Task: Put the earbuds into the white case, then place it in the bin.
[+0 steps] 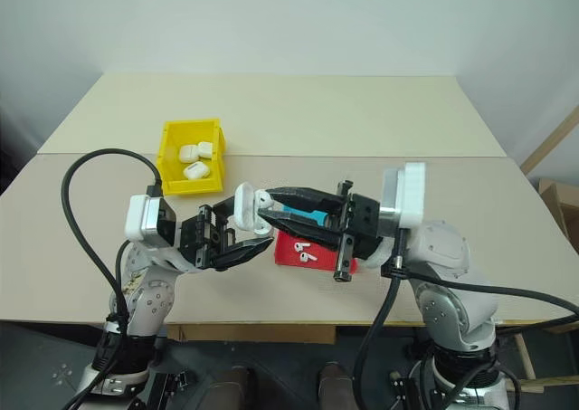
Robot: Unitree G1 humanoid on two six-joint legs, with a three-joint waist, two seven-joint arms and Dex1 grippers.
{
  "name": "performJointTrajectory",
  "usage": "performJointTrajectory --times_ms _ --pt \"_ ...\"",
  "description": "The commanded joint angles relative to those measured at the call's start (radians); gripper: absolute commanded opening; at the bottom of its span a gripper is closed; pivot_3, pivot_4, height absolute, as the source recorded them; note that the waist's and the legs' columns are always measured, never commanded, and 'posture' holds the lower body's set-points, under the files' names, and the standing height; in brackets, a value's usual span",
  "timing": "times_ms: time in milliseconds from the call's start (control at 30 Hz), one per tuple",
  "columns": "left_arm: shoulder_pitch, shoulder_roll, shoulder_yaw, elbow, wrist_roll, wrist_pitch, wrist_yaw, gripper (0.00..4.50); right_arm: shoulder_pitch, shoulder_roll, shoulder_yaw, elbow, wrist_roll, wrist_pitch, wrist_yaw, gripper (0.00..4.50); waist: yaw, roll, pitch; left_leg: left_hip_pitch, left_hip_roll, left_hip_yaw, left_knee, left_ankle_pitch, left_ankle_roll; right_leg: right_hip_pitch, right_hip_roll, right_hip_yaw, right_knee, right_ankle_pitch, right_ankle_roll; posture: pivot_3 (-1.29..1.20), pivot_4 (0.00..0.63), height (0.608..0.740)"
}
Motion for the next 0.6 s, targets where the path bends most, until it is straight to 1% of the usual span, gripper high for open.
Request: performJointTrajectory --times_ms 33,600 --pt "-0.019 -0.003 0.009 -0.011 -0.010 -0.010 -0.006 2.77 -0.001 -0.003 0.016 -0.037 0.014 -0.020 -0.017 0.87 0.000 0.000 0.000 0.000 0.000 0.000 0.000 0.000 0.000 0.000 0.000 0.000 0.000 0.000 0.000 0.00 0.150 0.740" --pt "-0.023 -0.011 0.010 0.004 0.000 -0.027 -0.023 2.77 0.013 -0.043 0.084 -0.012 0.013 0.001 -0.012 0.87 0.000 0.000 0.000 0.000 0.000 0.000 0.000 0.000 0.000 0.000 0.000 0.000 0.000 0.000 0.000 0.00 0.150 0.740"
